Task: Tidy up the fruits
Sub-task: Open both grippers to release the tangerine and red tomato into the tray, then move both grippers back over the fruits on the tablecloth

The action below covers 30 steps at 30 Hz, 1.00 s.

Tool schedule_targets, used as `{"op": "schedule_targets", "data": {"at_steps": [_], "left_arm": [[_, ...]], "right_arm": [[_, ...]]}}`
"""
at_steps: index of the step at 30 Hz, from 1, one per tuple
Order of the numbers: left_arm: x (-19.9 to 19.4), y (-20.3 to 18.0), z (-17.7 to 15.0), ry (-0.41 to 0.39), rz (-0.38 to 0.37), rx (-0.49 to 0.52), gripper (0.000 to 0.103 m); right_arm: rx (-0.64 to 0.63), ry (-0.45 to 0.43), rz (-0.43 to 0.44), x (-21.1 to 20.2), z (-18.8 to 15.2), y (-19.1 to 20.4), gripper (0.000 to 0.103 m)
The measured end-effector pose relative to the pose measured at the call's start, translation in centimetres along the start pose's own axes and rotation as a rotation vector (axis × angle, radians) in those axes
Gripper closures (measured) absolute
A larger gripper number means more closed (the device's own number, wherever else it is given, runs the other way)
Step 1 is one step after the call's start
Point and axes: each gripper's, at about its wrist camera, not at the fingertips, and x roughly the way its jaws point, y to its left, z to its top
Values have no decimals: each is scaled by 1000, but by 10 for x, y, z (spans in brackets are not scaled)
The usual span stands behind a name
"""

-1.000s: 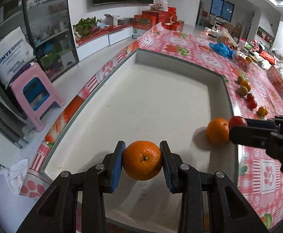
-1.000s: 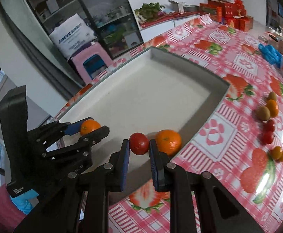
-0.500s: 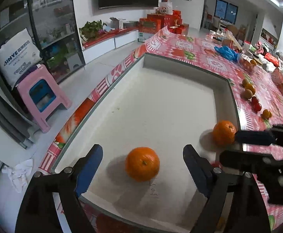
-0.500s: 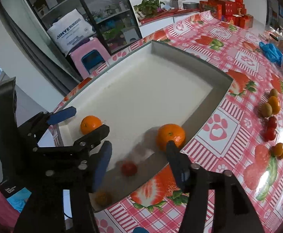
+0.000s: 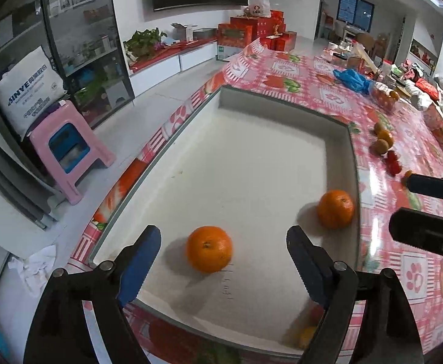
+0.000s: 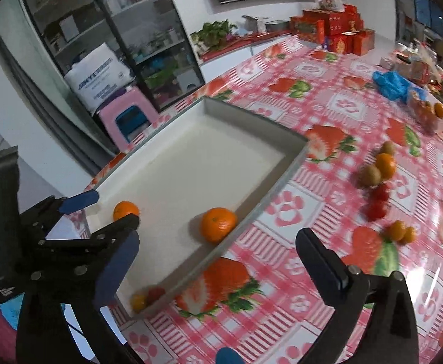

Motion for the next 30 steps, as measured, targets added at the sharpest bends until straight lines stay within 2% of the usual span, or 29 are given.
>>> {"op": "schedule_targets", "data": {"at_steps": [9, 17, 21, 26, 30], "left_arm": [[-26, -32, 11, -34, -18, 71, 17], [-49, -72, 26, -31, -100, 135, 17], [-73, -92, 44, -66, -142, 179, 17], [-98, -122, 66, -115, -148, 234, 17], [-111, -150, 85, -123, -183, 279, 17]], "right_arm": [[143, -49, -48, -34, -11, -62, 0], [243, -107, -105, -69, -26, -117, 0], [288, -127, -159, -82, -34, -144, 0], [353, -123, -186, -87, -47, -175, 0], [384, -123, -217, -92, -52, -196, 0]]}}
